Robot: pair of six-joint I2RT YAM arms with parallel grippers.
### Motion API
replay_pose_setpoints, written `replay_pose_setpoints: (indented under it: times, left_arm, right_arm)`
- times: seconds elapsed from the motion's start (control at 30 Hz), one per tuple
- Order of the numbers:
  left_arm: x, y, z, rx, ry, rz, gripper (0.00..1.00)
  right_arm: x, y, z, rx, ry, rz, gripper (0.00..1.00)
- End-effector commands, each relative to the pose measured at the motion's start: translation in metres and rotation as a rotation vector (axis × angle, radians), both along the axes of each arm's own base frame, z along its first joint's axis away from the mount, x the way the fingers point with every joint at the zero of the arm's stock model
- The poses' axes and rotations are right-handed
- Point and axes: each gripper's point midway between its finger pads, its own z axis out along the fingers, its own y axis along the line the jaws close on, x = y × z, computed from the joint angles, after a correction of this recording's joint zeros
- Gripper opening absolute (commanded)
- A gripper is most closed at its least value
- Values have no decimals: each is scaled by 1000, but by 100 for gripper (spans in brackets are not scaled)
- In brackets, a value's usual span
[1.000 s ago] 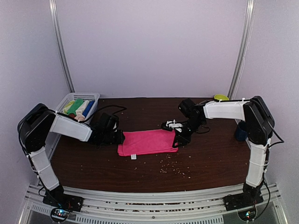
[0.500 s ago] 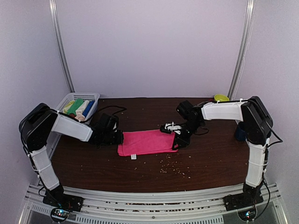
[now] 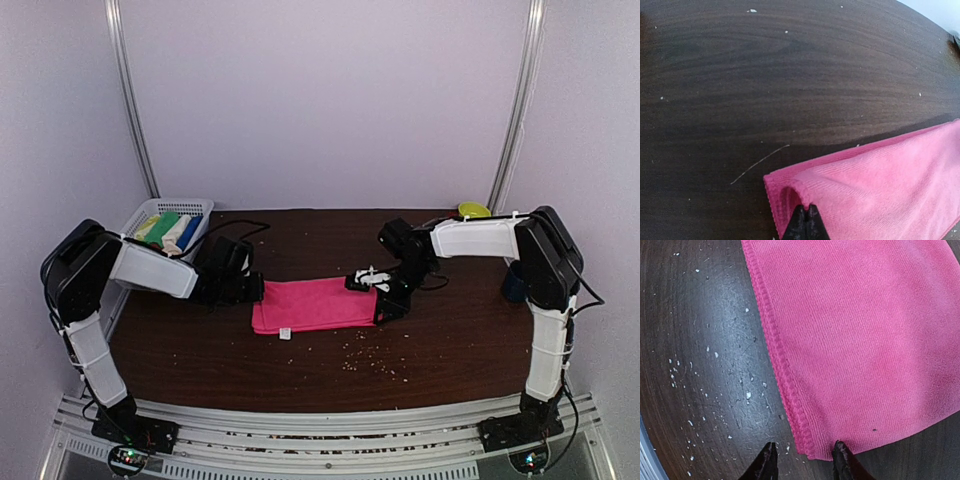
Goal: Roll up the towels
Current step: Adjust the center of the board.
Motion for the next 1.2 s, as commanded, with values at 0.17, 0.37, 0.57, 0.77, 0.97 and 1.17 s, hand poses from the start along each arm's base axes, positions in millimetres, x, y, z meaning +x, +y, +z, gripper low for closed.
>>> replay_pose_setpoints:
  times: [0.17, 0.37, 0.57, 0.77, 0.97, 1.17]
  left_arm:
    - [16, 6, 0, 56, -2, 23, 0]
    - [12, 15, -15, 90, 44, 34, 10]
    - [11, 16, 4, 71, 18, 38, 37]
    - [4, 20, 37, 26, -36, 45, 64]
    - [-18, -9, 51, -5, -52, -28, 62]
    - [-40, -72, 41, -46, -20, -178, 35]
  right_arm:
    - [-1, -3, -9, -40, 0, 20, 39]
    - [-1, -3, -8, -39, 2, 26, 39]
    - [-7, 8, 16, 32, 32, 53, 41]
    - [18, 16, 50, 112, -3, -43, 45]
    - [71, 20, 64, 197, -24, -219, 46]
    - [110, 34, 64, 294, -13, -304, 44]
